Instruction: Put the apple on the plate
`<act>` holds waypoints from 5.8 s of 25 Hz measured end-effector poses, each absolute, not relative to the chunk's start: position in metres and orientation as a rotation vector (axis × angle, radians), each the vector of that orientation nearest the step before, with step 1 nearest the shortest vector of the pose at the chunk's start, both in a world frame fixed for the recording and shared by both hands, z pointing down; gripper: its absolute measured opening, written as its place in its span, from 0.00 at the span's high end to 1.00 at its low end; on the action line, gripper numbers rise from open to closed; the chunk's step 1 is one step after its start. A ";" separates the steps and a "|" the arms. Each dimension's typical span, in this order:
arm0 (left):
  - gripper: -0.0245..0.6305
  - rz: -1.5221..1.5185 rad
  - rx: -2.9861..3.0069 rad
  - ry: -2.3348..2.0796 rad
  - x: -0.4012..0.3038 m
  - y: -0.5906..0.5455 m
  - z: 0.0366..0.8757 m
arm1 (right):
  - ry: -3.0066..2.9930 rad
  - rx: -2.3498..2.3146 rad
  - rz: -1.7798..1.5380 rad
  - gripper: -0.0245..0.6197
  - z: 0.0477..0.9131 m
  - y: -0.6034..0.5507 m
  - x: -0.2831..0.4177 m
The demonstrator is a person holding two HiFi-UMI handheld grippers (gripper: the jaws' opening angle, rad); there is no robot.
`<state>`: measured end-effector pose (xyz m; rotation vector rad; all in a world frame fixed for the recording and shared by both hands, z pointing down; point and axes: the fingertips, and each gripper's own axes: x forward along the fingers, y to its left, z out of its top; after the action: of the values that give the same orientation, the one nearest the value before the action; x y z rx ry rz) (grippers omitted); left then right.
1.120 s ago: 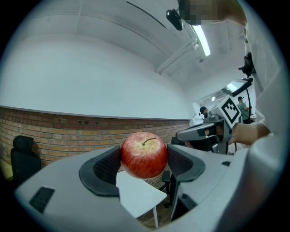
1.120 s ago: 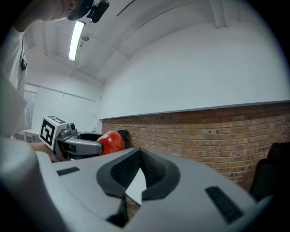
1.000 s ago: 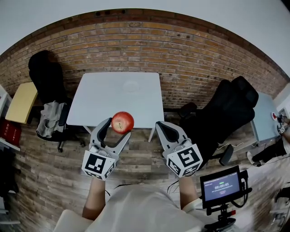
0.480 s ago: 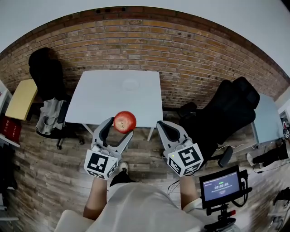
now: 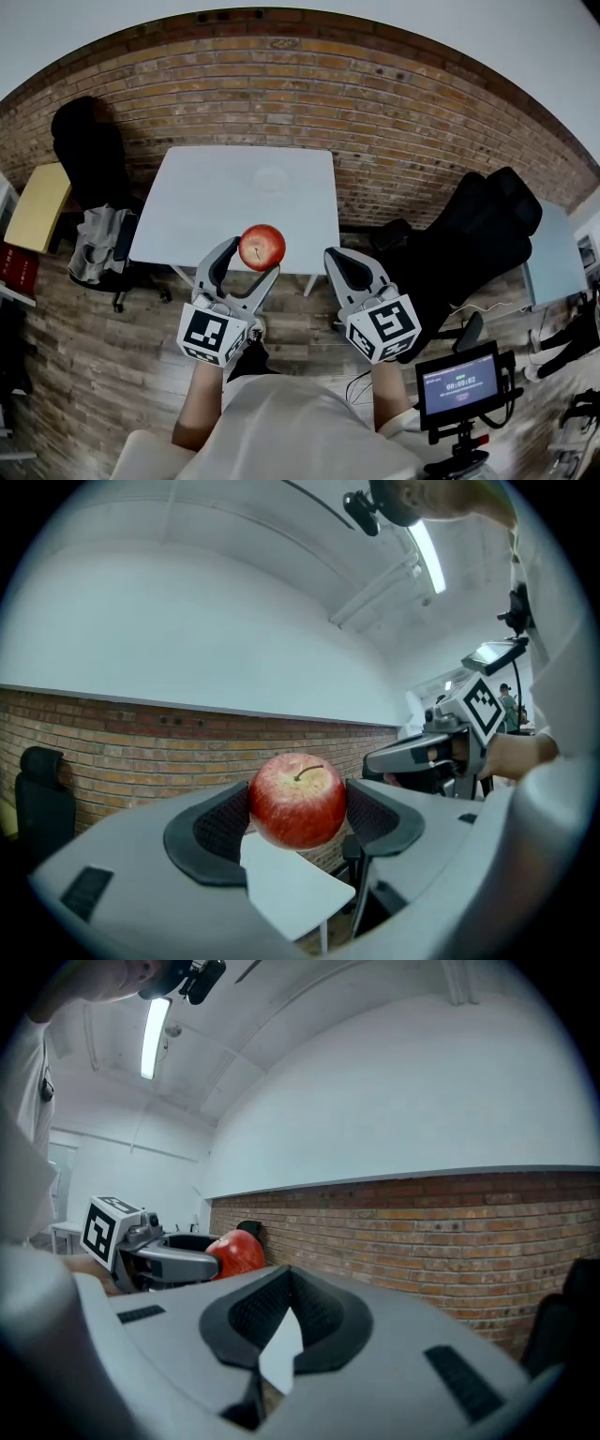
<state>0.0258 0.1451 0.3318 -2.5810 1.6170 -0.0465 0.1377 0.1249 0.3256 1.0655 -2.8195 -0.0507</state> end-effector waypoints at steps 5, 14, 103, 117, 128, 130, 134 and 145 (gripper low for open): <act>0.46 -0.041 -2.596 1.608 0.001 0.108 0.332 | -2.812 1.074 -0.047 0.96 0.323 0.089 0.113; 0.46 -0.054 -2.634 1.570 -0.030 0.041 0.333 | -2.792 1.109 -0.013 0.96 0.325 0.025 0.081; 0.46 -0.310 -2.945 1.424 -0.088 -0.261 0.455 | -2.572 1.210 0.265 0.96 0.422 -0.236 0.008; 0.46 -0.413 -2.993 1.445 -0.089 -0.286 0.498 | -2.550 1.208 0.295 0.96 0.435 -0.256 0.007; 0.46 -0.527 -3.027 1.438 -0.082 -0.303 0.535 | -2.539 1.195 0.330 0.96 0.445 -0.267 0.003; 0.46 -0.546 -3.035 1.433 -0.079 -0.307 0.542 | -2.536 1.195 0.336 0.96 0.448 -0.269 0.005; 0.46 -0.580 -3.055 1.425 -0.073 -0.315 0.558 | -2.532 1.199 0.347 0.96 0.452 -0.273 0.008; 0.46 -0.675 -3.090 1.407 -0.059 -0.332 0.595 | -2.512 1.196 0.373 0.96 0.469 -0.287 0.014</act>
<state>-0.0590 -0.3316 0.5951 -3.0900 1.4069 -0.6749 0.0135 -0.2869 0.4687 1.1965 -2.5119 0.3731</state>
